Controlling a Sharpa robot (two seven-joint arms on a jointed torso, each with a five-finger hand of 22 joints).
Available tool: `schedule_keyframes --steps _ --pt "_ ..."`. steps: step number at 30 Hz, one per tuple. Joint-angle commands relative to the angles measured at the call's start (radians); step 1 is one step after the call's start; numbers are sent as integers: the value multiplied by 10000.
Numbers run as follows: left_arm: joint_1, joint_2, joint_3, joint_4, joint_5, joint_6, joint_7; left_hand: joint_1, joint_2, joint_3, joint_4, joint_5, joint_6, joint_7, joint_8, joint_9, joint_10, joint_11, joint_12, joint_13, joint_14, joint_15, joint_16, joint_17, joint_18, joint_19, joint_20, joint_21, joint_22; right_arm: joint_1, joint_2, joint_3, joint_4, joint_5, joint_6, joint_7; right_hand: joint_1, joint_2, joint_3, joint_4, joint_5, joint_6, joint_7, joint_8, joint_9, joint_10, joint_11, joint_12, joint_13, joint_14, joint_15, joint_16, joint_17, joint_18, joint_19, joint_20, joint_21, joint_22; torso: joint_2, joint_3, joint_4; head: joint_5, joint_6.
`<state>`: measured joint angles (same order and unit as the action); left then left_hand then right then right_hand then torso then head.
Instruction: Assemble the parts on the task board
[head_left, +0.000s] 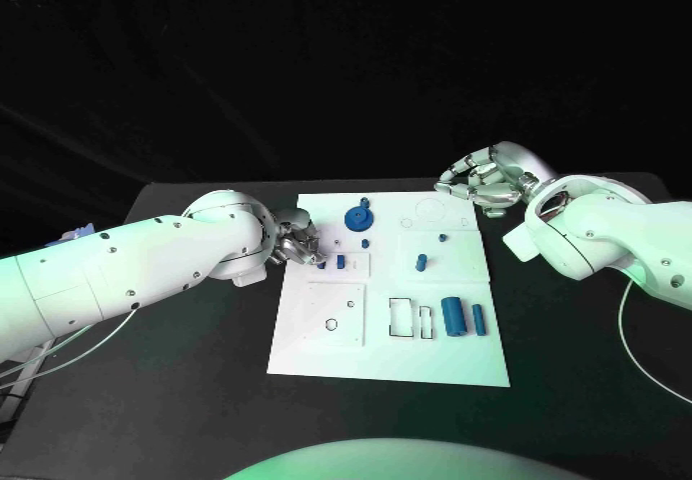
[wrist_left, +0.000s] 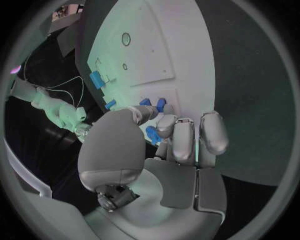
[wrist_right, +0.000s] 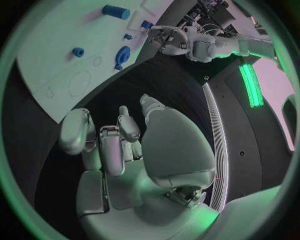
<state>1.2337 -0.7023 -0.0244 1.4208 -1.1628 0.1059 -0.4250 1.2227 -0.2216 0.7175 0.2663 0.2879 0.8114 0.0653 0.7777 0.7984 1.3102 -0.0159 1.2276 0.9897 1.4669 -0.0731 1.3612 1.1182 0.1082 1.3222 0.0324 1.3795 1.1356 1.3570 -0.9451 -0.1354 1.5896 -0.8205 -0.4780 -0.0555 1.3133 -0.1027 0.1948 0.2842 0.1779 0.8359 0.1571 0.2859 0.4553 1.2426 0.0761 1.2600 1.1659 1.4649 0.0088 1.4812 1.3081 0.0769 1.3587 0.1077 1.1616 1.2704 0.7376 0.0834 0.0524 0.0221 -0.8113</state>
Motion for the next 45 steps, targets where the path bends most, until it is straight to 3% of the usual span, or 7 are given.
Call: schedule_keyframes --steps 1,24,31,35,38,41,45 --pt "-52 49 -34 -15 -52 313 -100 110 -1 1960 -1891 59 43 -13 60 -4 87 1 36 20 63 -46 33 11 -164 48 -10 62 4 -7 6 2 -1 -53 35 69 59 -11 -35 1 1 -71 23 33 12 -68 -1 -60 4 566 -79 -50 553 186 -40 -21 -36 5 2 6 -7 2 -7" --pt "-92 257 -112 -324 295 766 -356 -186 -64 1902 -1791 135 109 -62 60 7 126 -34 -48 -113 65 -67 29 4 -170 47 -8 67 21 -12 4 1 -12 -37 25 73 38 2 -51 28 9 -82 25 51 18 -66 1 -61 2 566 -78 -55 549 189 -43 -22 -55 -3 -9 9 -4 -44 -48" --pt "-93 259 -117 -361 392 879 -460 -569 -111 1441 -1614 39 114 -185 28 15 205 -115 -89 -164 70 -120 29 7 -170 43 -36 42 20 -12 -1 1 -13 -34 7 79 32 3 -55 31 10 -85 25 54 19 -81 1 -75 -16 564 -78 -59 541 191 -47 -22 -66 -10 -7 -1 5 -54 -44" --pt "-93 246 -115 -387 461 832 -501 -900 -103 834 -1309 -51 251 -269 -61 -63 206 -175 -91 -164 71 -169 27 6 -170 39 -82 8 -4 -13 -3 1 -13 -29 -10 87 12 4 -66 43 15 -93 27 57 20 -90 3 -84 -27 561 -78 -66 528 195 -57 -22 -89 -24 -5 5 3 -59 -34" --pt "-93 222 -107 -419 679 729 -542 -1772 -215 -226 -382 -183 404 -200 -169 -157 100 -114 -160 -278 68 -126 22 0 -172 36 -73 -27 -32 -13 -6 1 -15 -15 -13 96 -2 6 -73 50 17 -99 28 59 20 -86 4 -81 -23 561 -77 -67 528 194 -53 -22 -85 -20 -7 5 -1 -59 -31" --pt "-93 204 -97 -466 867 603 -582 -2070 -156 -1054 220 -153 356 -161 -215 -156 -48 -76 -239 -424 66 -98 25 5 -165 26 -46 -63 -66 -13 -11 1 -13 -4 -16 101 -18 8 -81 55 21 -105 28 61 21 -86 6 -81 -23 563 -77 -65 533 191 -45 -22 -73 -10 0 5 1 -71 -36" --pt "-92 193 -89 -516 995 473 -604 -2285 -27 -1460 266 -137 375 -158 -198 -138 -49 -69 -176 -340 65 -91 25 4 -165 36 -38 -69 -63 -13 -17 1 -10 2 -25 103 -40 11 -92 61 27 -113 29 64 22 -85 6 -80 -22 563 -76 -65 535 193 -51 -21 -88 -19 -1 6 3 -71 -37"
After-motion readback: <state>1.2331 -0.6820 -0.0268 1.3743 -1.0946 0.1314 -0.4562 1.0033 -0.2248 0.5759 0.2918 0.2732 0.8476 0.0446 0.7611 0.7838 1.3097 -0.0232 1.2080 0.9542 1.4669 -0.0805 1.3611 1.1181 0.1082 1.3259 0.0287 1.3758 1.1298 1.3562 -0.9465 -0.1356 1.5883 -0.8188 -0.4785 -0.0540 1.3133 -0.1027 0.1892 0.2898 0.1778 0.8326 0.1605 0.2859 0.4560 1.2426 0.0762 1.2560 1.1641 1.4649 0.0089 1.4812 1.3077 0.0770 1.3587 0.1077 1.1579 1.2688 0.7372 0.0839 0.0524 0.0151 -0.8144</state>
